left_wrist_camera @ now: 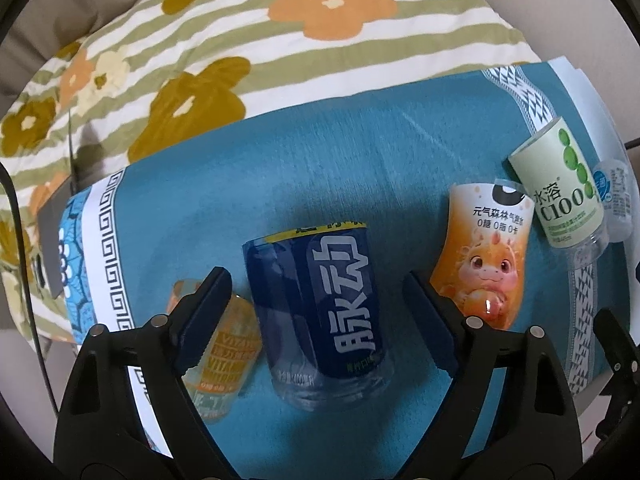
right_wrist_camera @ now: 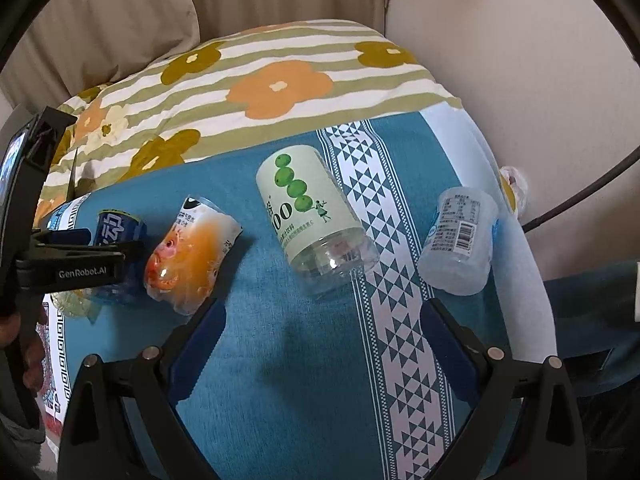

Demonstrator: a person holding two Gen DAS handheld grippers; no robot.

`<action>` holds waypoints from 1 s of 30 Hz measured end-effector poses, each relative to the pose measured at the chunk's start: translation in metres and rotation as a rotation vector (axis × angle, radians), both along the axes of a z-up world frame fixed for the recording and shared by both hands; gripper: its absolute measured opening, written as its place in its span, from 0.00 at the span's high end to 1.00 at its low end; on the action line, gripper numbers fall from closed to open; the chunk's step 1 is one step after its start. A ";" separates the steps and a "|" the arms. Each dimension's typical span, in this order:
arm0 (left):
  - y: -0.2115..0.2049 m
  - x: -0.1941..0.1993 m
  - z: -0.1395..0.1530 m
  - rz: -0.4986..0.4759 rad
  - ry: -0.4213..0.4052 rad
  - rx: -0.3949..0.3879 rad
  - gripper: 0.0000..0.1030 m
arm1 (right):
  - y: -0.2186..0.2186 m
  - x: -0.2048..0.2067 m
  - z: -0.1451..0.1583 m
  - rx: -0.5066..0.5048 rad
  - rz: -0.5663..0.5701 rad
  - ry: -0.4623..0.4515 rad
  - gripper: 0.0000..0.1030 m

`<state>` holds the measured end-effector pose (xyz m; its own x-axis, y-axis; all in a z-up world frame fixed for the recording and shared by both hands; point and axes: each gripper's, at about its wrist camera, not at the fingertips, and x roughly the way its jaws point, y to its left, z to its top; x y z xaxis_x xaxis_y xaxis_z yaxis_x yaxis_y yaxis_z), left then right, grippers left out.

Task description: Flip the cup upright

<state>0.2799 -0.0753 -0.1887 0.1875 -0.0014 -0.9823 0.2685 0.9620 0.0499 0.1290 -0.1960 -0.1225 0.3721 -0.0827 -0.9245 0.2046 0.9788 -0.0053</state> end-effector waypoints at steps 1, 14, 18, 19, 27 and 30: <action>0.000 0.000 -0.002 -0.001 0.005 0.001 0.19 | 0.001 0.001 -0.001 0.000 0.001 0.002 0.06; 0.002 0.002 -0.007 0.003 0.021 -0.026 0.35 | 0.002 0.004 -0.004 0.003 0.001 0.004 0.06; 0.001 0.000 0.000 0.004 0.008 -0.034 0.36 | 0.001 0.003 -0.002 0.003 0.004 -0.003 0.06; 0.000 -0.001 0.002 0.004 0.004 -0.036 0.36 | 0.001 0.001 -0.002 0.003 0.005 -0.005 0.06; -0.001 -0.015 0.029 0.020 -0.035 -0.053 0.36 | -0.001 -0.010 0.012 0.006 0.020 -0.044 0.06; -0.002 -0.026 0.044 0.033 -0.059 -0.063 0.36 | -0.002 -0.015 0.019 0.014 0.032 -0.062 0.06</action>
<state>0.2541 -0.0776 -0.1448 0.2462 -0.0557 -0.9676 0.2352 0.9719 0.0039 0.1141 -0.1985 -0.1035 0.4306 -0.0570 -0.9007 0.1724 0.9848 0.0201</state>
